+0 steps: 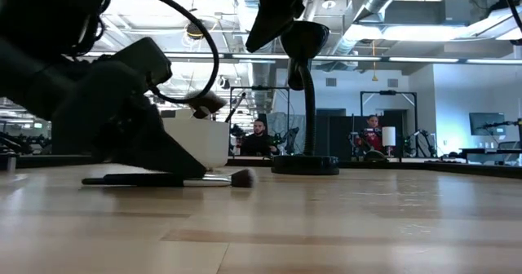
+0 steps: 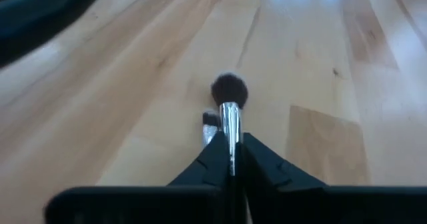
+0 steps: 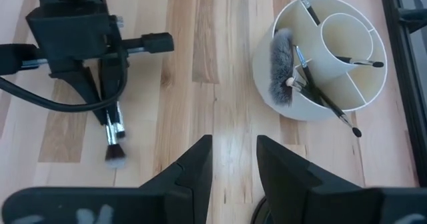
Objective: Put items in baskets/containers
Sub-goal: Put the blush brush into the organizer
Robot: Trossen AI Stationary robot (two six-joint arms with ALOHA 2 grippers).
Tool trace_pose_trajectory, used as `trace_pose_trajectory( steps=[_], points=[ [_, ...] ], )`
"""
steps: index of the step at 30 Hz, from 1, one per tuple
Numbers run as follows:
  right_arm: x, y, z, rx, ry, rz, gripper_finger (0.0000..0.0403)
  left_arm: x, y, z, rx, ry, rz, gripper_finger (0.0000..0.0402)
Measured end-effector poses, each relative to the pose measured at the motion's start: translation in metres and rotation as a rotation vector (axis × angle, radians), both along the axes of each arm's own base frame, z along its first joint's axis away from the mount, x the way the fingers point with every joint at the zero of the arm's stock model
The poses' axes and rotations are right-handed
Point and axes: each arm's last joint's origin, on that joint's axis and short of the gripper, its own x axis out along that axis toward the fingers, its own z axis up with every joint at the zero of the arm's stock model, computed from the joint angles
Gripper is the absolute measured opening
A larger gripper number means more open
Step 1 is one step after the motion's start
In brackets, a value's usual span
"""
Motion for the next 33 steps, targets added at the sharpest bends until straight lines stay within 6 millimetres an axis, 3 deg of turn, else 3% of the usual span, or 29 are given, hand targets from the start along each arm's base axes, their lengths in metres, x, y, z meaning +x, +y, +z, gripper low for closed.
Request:
trace_pose_trajectory(
  steps=[11,15,19,25,33],
  points=[
    [-0.004,0.008,0.004,-0.010,0.000,0.032,0.0109,0.002,0.002,0.005,0.013,-0.013,-0.006,0.0024],
    [-0.008,0.014,0.013,-0.028,-0.023,0.072,0.0109,0.000,0.003,0.022,0.106,-0.008,-0.089,0.0049],
    [-0.010,0.015,0.013,-0.032,-0.014,0.080,0.0109,0.001,0.002,0.043,0.077,-0.053,-0.112,0.0098],
    [-0.009,0.014,0.011,-0.033,-0.004,0.078,0.0109,-0.002,0.000,0.030,0.046,0.020,-0.138,0.0158],
    [-0.009,0.014,0.010,-0.033,0.008,0.079,0.0109,-0.003,0.002,0.000,0.089,0.073,-0.050,0.0149]
  ],
)
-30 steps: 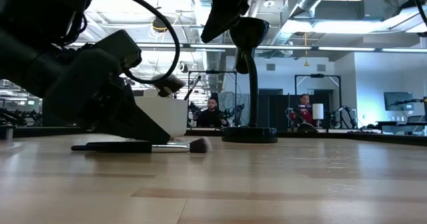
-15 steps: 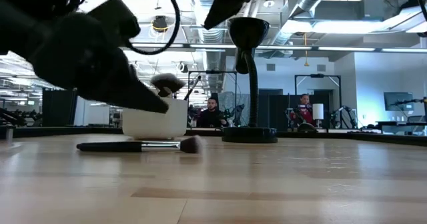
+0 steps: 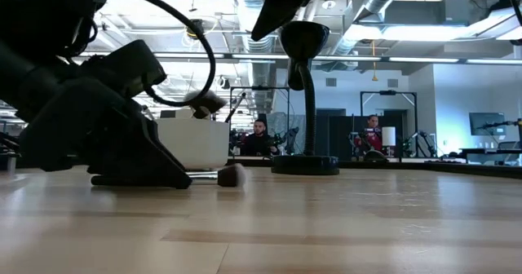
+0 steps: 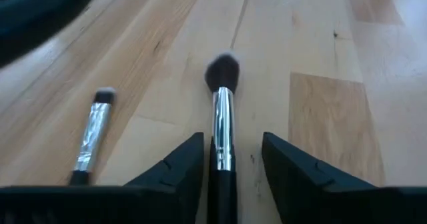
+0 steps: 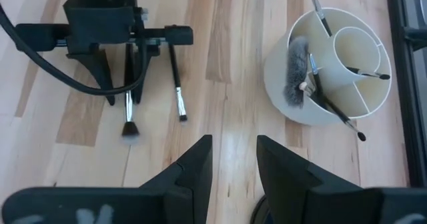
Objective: Put items in baskets/containers
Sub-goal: Put the blush brush into the organizer
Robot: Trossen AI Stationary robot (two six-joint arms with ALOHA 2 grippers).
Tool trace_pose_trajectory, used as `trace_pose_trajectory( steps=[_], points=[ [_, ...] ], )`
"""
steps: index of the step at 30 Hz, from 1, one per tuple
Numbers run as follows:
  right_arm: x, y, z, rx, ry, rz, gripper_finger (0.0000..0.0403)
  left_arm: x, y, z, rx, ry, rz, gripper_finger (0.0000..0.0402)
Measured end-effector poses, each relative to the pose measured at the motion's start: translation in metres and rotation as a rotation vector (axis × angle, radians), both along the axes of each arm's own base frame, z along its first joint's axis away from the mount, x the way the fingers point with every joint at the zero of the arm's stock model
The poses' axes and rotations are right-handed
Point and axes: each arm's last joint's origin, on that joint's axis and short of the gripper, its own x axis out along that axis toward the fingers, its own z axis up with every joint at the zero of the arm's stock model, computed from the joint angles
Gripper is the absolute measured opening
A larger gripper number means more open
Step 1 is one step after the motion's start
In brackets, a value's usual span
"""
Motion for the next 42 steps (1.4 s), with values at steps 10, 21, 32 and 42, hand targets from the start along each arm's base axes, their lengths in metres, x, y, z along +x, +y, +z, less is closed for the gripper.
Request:
trace_pose_trajectory(
  steps=[10,21,32,42],
  points=[
    [0.001,0.000,0.001,0.017,-0.013,-0.022,0.0109,0.000,0.000,0.000,-0.007,0.008,-0.014,0.0039],
    [-0.044,0.022,0.065,-0.063,-0.157,0.105,0.0109,-0.015,0.014,0.075,0.099,-0.213,0.031,0.0039],
    [-0.038,-0.016,-0.053,0.073,-0.659,0.271,0.0107,-0.082,0.055,0.128,0.067,-0.491,0.020,0.0041],
    [0.015,-0.034,-0.113,0.230,-0.957,0.244,0.0107,-0.098,0.064,0.122,0.046,-0.555,-0.013,0.0041]
  ],
)
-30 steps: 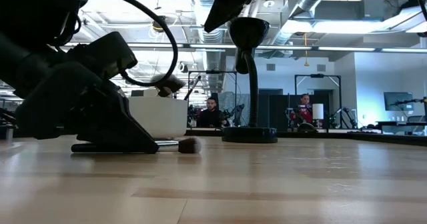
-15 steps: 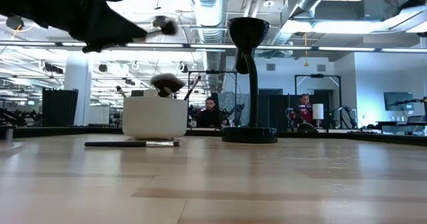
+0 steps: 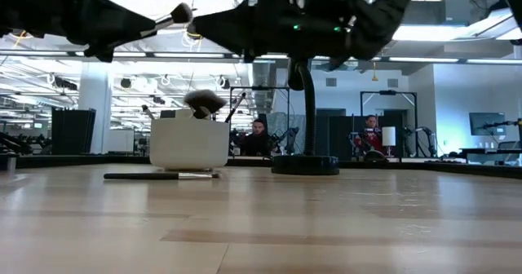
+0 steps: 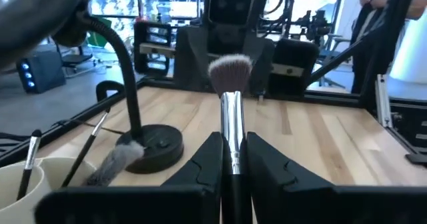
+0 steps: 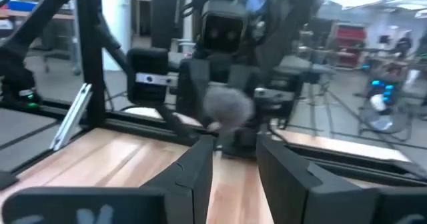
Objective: Put items in baskets/containers
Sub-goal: Put the blush brush into the organizer
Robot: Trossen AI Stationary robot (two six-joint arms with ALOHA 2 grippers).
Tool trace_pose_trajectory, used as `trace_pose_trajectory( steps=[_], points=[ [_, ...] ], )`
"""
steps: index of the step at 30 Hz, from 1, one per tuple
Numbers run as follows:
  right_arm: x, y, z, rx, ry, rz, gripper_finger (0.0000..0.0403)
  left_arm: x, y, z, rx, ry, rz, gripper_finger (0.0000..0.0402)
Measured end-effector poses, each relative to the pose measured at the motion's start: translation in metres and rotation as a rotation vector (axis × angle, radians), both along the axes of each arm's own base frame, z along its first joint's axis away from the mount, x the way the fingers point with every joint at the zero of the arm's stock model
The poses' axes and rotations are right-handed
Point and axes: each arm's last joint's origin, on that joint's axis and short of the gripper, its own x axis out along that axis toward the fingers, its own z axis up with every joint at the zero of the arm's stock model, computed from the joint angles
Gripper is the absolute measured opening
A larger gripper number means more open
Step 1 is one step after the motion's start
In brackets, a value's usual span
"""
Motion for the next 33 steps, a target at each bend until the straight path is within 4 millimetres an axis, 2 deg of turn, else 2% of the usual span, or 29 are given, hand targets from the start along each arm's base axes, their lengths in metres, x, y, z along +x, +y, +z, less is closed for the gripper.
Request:
trace_pose_trajectory(
  steps=[3,8,15,25,29,33],
  points=[
    [0.017,0.001,0.001,0.006,-0.025,0.024,0.0107,0.001,0.000,0.000,0.021,0.003,0.004,0.0042],
    [0.030,0.003,0.013,0.027,-0.029,0.112,0.0107,0.001,0.000,0.001,0.026,-0.010,-0.005,0.0042],
    [0.033,0.009,0.025,0.035,-0.040,0.141,0.0108,0.001,-0.001,0.005,0.042,-0.037,-0.019,0.0042],
    [0.033,0.012,0.024,0.036,-0.010,0.160,0.0105,0.001,-0.002,0.012,0.053,-0.097,-0.075,0.0043],
    [0.033,0.012,0.023,0.036,-0.012,0.157,0.0079,0.001,-0.002,0.012,0.052,-0.099,-0.076,0.0043],
    [0.033,0.012,0.024,0.030,-0.016,0.156,0.0022,0.001,-0.003,0.012,0.053,-0.098,-0.082,0.0045]
  ],
)
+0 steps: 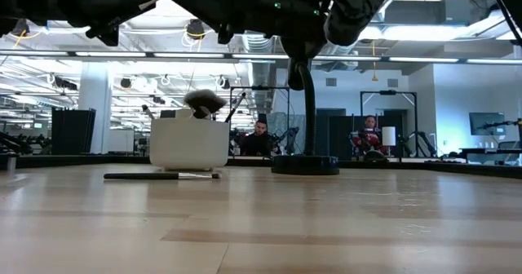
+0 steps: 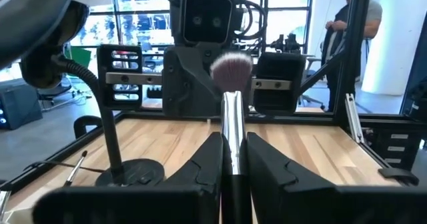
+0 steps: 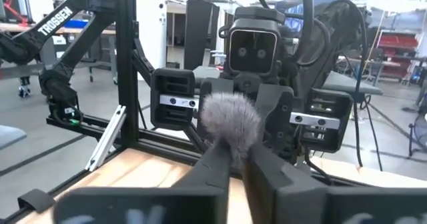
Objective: Put items in baskets/containers
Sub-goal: Put the blush brush into the organizer
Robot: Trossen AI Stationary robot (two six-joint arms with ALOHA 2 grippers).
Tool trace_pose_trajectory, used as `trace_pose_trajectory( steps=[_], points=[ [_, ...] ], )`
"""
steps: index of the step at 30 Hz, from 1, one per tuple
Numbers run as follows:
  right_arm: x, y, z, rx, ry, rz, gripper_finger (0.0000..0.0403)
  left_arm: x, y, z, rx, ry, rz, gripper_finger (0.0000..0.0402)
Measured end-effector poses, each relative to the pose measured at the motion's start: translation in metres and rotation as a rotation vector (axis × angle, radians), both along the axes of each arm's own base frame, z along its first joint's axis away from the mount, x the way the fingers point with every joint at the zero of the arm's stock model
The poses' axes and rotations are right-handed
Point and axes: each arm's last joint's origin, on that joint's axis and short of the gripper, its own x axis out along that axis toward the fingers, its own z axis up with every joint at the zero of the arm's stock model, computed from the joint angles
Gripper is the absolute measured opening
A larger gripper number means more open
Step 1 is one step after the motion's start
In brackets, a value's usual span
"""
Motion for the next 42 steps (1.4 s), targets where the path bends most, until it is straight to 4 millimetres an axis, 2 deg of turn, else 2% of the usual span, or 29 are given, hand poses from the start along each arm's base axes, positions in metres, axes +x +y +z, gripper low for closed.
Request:
trace_pose_trajectory(
  steps=[2,12,15,24,28,33,42],
  points=[
    [0.000,0.000,0.000,-0.026,-0.012,0.002,0.0009,0.000,0.000,0.000,0.000,0.000,0.000,0.0045],
    [0.000,0.003,0.001,-0.042,-0.030,0.005,0.0008,0.000,0.000,0.000,0.000,0.000,-0.001,0.0046],
    [0.000,0.003,0.001,-0.044,-0.032,0.005,0.0035,0.000,0.000,0.000,0.000,0.001,0.002,0.0046],
    [0.000,0.006,0.002,-0.043,-0.039,0.016,0.0154,0.000,0.000,0.000,0.000,0.004,0.012,0.0046],
    [0.000,0.007,0.002,-0.043,-0.044,0.017,0.0179,0.000,0.001,0.000,-0.004,-0.004,0.012,0.0046],
    [0.005,0.006,0.010,-0.042,-0.066,0.011,0.0170,0.002,0.006,0.004,-0.020,-0.037,0.021,0.0046],
    [0.009,0.005,0.009,-0.045,-0.007,0.006,0.0114,0.012,0.013,-0.001,-0.014,-0.025,-0.011,0.0047]
  ],
)
